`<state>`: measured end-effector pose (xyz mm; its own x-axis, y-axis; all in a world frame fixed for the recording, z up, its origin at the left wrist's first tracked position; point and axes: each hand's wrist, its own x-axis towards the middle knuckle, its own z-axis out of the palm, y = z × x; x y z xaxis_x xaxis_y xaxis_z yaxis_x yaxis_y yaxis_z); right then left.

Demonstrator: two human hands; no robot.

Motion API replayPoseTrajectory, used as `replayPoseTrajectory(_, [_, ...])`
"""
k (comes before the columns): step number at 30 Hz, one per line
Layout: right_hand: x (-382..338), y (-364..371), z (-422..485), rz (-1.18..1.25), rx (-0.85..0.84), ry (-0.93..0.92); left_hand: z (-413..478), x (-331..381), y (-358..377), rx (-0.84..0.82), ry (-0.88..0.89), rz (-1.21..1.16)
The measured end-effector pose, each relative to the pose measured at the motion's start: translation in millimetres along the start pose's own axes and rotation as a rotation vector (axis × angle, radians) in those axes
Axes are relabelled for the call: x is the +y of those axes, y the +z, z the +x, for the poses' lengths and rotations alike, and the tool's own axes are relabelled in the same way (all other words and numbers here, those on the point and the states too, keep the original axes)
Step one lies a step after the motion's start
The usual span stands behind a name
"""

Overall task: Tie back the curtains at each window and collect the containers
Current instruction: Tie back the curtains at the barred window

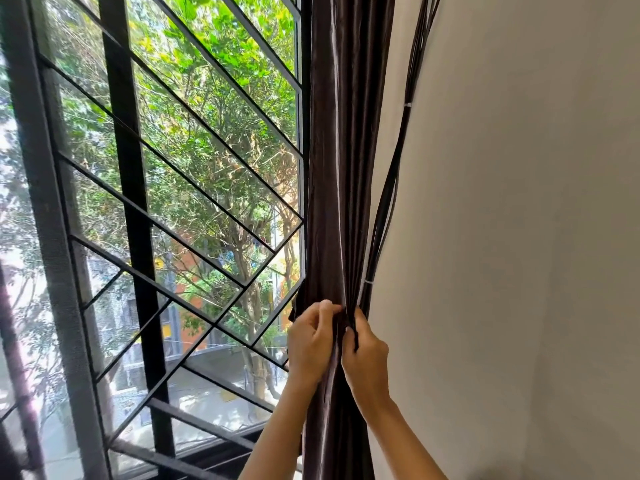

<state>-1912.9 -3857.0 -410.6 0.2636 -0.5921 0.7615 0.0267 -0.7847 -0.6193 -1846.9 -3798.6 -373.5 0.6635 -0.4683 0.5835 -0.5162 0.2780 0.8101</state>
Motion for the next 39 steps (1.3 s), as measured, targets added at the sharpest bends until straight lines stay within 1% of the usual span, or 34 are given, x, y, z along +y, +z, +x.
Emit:
replayPoseTrajectory(1, [0.5,0.5,0.3,-0.022,0.005,-0.011,3.7,-2.0,-2.6,0.132,-0.009,0.075])
replayPoseTrajectory(2, [2.3,1.2,1.6,-0.044,0.024,-0.022,7.3,-5.6,-5.2,0.222,-0.055,0.091])
replayPoseTrajectory(3, [5.4,2.4,2.6,-0.059,0.050,-0.020,11.0,-11.2,-7.5,0.256,-0.114,0.088])
replayPoseTrajectory(6, [11.9,4.3,5.9,-0.079,0.143,-0.001,20.0,-33.3,-10.2,0.149,-0.287,0.048])
replayPoseTrajectory(9, [9.7,2.5,5.8,-0.097,0.186,-0.082,23.9,-49.3,-11.6,0.081,-0.352,0.005])
replayPoseTrajectory(11, [9.3,2.4,5.1,-0.136,0.143,-0.161,25.4,-53.2,-11.5,0.085,-0.356,-0.036])
replayPoseTrajectory(14, [17.1,8.9,7.1,-0.246,0.057,-0.262,23.0,-51.4,-10.2,0.130,-0.250,-0.011])
replayPoseTrajectory(18, [23.8,20.2,9.9,-0.402,0.010,-0.223,13.9,-45.5,-9.0,0.307,-0.177,-0.035])
replayPoseTrajectory(20, [19.7,20.3,10.5,-0.405,-0.008,-0.253,5.9,-38.5,-6.7,0.330,-0.096,-0.012])
replayPoseTrajectory(22, [11.4,18.1,8.8,-0.307,-0.024,-0.238,-2.1,-34.0,-4.0,0.301,0.003,0.072])
replayPoseTrajectory(24, [5.0,17.6,5.2,-0.237,-0.022,-0.169,-6.9,-35.3,-1.6,0.246,0.085,0.147])
replayPoseTrajectory(27, [1.5,18.3,2.4,-0.182,-0.003,-0.101,-11.6,-39.3,2.1,0.190,0.178,0.227])
replayPoseTrajectory(30, [0.7,16.3,5.0,-0.148,-0.039,-0.061,-15.1,-40.9,5.1,0.151,0.265,0.284])
replayPoseTrajectory(34, [6.0,11.9,5.6,-0.122,-0.090,-0.047,-13.9,-41.9,5.6,0.094,0.316,0.284])
replayPoseTrajectory(39, [9.8,10.9,5.7,-0.142,-0.061,-0.096,-13.5,-40.6,4.1,0.004,0.344,0.285])
